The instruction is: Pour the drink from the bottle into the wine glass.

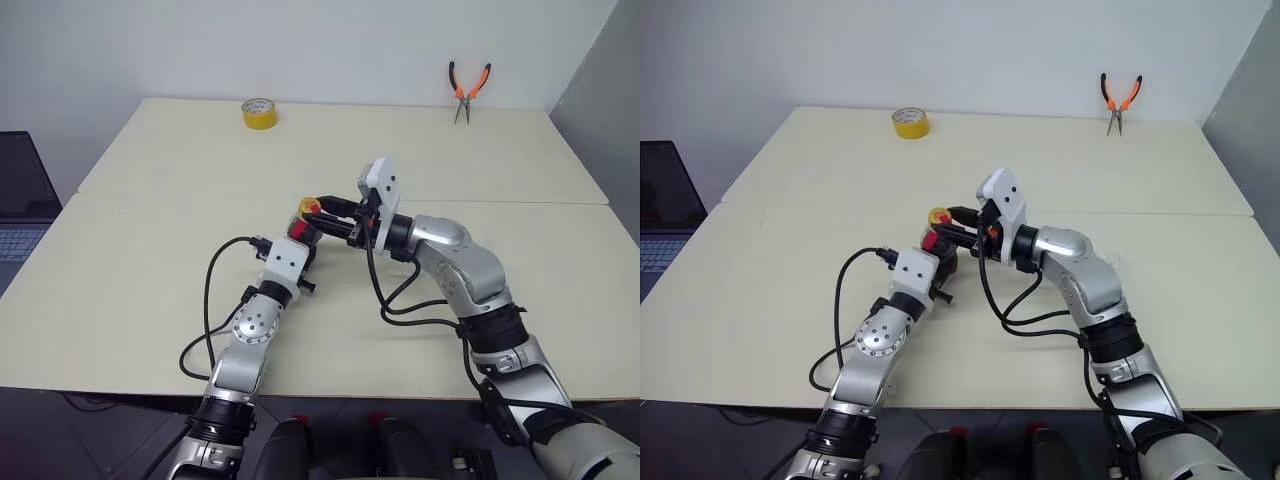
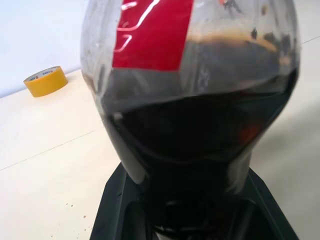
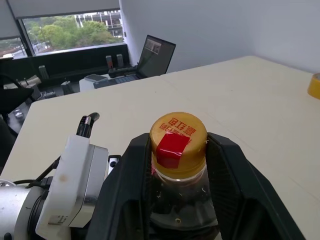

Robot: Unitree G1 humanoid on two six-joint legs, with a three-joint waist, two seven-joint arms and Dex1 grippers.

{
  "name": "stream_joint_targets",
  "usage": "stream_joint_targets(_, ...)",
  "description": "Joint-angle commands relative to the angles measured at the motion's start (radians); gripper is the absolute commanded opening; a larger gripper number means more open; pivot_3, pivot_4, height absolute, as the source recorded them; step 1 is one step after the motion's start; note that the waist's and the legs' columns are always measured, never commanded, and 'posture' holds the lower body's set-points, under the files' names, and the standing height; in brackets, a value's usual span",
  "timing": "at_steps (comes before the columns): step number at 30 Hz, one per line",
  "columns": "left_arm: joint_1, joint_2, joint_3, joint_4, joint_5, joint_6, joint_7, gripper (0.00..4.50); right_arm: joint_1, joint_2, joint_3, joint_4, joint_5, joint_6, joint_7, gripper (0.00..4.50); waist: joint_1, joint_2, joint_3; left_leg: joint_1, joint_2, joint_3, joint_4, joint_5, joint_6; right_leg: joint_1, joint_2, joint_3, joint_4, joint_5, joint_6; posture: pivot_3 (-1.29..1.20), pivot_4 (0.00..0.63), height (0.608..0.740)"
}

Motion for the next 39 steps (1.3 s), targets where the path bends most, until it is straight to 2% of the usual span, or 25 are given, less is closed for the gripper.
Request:
stream_joint_targets(1, -0.005, -0.001, -0.001, -0.071, -0.015, -0.026, -0.009, 1.04, -0.053, -0.004, -0.009, 0.037, -0.028, -0.079, 0.033, 1.25, 0.0, 0.0, 0.0, 0.0, 0.0, 0.0, 0.0, 0.0, 0.0, 0.0, 0.0, 0.0, 0.0, 0.0, 0.0, 0.0, 0.15, 0.74)
stream_joint_targets(6, -0.003, 0.0, -0.003, -0.075, -0.018, -0.023, -0.011, 1.04, -0.07, 0.002, -0.024, 0.075, -0.026, -0.096, 0.059, 1.25, 0.001, 0.0, 0.0, 0.0, 0.0, 0.0, 0.0, 0.0, 0.0, 0.0, 0.0, 0.0, 0.0, 0.0, 0.0, 0.0, 0.15, 0.74)
stream_joint_targets(12, 0.004, -0.002, -0.003, -0.084, -0.017, -0.018, -0.009, 1.03, -0.025, 0.009, -0.03, 0.005, -0.011, -0.06, 0.037, 3.35, 0.003, 0.0, 0.0, 0.0, 0.0, 0.0, 0.0, 0.0, 0.0, 0.0, -0.001, 0.0, 0.0, 0.0, 0.0, 0.0, 0.15, 0.74)
stream_joint_targets(14, 0.003, -0.005, -0.001, -0.085, -0.018, -0.016, -0.005, 1.03, 0.026, 0.011, -0.036, -0.073, 0.002, -0.031, 0.006, 4.0, 0.003, 0.0, 0.0, 0.0, 0.0, 0.0, 0.0, 0.0, 0.0, 0.0, -0.001, 0.0, 0.0, 0.0, 0.0, 0.0, 0.15, 0.74)
stream_joint_targets(16, 0.002, -0.008, 0.002, -0.086, -0.018, -0.014, 0.0, 1.03, 0.083, 0.01, -0.038, -0.162, 0.004, -0.003, -0.033, 4.04, 0.004, 0.0, 0.0, 0.0, 0.0, 0.0, 0.0, 0.0, 0.0, 0.0, -0.001, 0.0, 0.0, 0.0, 0.0, 0.0, 0.15, 0.74)
stream_joint_targets(19, 0.003, -0.015, 0.011, -0.083, -0.018, -0.005, 0.016, 1.03, 0.181, 0.047, -0.047, -0.341, -0.011, 0.041, -0.172, 4.04, 0.005, 0.0, 0.0, -0.001, 0.0, 0.0, 0.0, 0.0, 0.0, 0.0, -0.001, 0.0, 0.0, 0.0, 0.0, 0.0, 0.15, 0.74)
stream_joint_targets(23, 0.001, -0.022, 0.01, -0.077, -0.015, 0.002, 0.026, 1.03, 0.222, 0.082, 0.005, -0.428, -0.08, 0.053, -0.284, 4.04, 0.001, 0.0, 0.0, -0.002, 0.0, -0.001, 0.0, 0.0, 0.0, -0.001, -0.001, 0.0, 0.0, 0.0, 0.0, 0.0, 0.15, 0.74)
stream_joint_targets(28, -0.009, -0.029, 0.004, -0.064, -0.01, 0.004, 0.03, 1.03, 0.217, 0.145, 0.052, -0.409, -0.148, 0.033, -0.384, 4.04, 0.001, 0.0, 0.0, -0.002, 0.0, -0.001, 0.0, 0.0, 0.0, -0.001, -0.001, -0.001, 0.0, 0.0, 0.0, 0.0, 0.15, 0.74)
stream_joint_targets(39, -0.016, -0.033, -0.002, -0.055, -0.011, 0.0, 0.029, 1.03, 0.19, 0.18, 0.067, -0.335, -0.225, 0.002, -0.432, 4.04, 0.002, 0.0, 0.0, -0.002, -0.001, -0.001, 0.001, 0.0, 0.0, -0.001, -0.001, -0.001, 0.0, 0.0, 0.0, 0.0, 0.15, 0.74)
